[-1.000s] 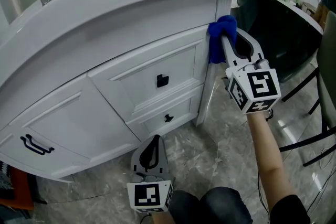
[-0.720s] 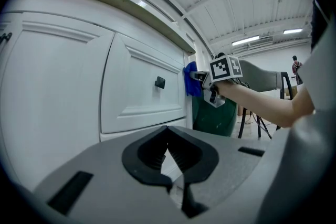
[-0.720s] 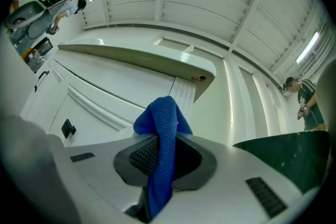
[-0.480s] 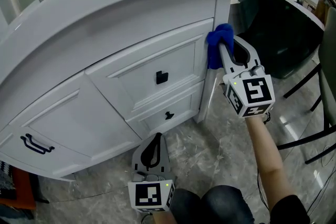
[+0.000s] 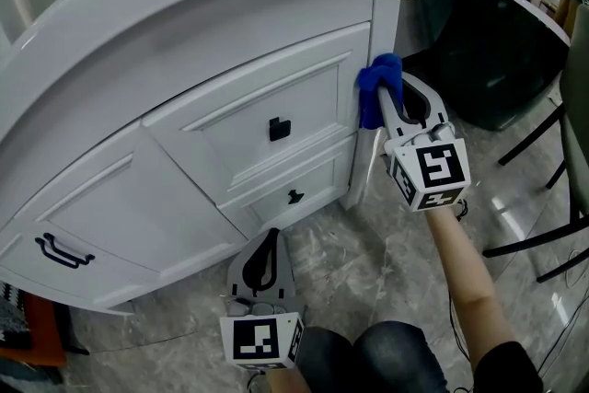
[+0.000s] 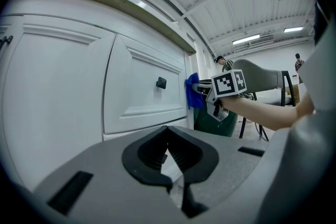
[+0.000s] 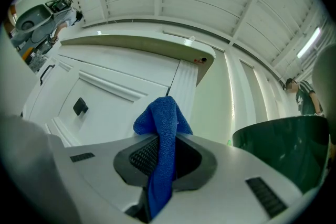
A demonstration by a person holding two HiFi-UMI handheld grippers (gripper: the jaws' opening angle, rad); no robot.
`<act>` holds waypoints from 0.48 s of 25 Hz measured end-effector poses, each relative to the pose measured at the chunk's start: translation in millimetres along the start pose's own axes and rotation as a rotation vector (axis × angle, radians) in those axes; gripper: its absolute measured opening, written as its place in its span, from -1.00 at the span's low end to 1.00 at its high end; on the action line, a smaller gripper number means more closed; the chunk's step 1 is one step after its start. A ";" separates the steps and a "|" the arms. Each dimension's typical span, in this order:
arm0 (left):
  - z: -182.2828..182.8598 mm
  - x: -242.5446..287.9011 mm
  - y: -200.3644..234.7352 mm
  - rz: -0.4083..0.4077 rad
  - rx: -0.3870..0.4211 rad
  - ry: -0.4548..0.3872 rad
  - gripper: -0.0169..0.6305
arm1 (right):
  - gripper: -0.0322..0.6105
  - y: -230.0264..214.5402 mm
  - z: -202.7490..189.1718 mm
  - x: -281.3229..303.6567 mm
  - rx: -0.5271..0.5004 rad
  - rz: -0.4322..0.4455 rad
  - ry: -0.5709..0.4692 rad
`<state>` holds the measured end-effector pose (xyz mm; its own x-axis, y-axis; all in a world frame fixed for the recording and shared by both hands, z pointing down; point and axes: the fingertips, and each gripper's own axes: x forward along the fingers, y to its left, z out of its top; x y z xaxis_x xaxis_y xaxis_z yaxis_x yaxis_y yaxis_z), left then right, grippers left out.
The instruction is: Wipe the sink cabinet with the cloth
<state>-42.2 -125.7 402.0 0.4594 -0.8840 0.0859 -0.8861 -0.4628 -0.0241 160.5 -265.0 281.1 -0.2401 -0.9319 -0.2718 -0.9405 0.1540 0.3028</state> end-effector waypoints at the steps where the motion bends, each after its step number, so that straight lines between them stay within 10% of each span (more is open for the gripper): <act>1: 0.2 0.0 -0.4 -0.001 0.001 0.000 -0.93 | -0.72 1.0 -3.3 -1.0 0.000 -0.001 -0.001; 12: 3.6 0.2 -5.4 -0.002 0.014 0.001 -0.93 | -0.72 13.4 -40.2 -10.4 -0.003 0.005 0.026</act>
<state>-37.1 -123.6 398.6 0.4614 -0.8830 0.0866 -0.8842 -0.4657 -0.0375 160.0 -266.4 324.7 -0.2381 -0.9395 -0.2463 -0.9387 0.1575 0.3066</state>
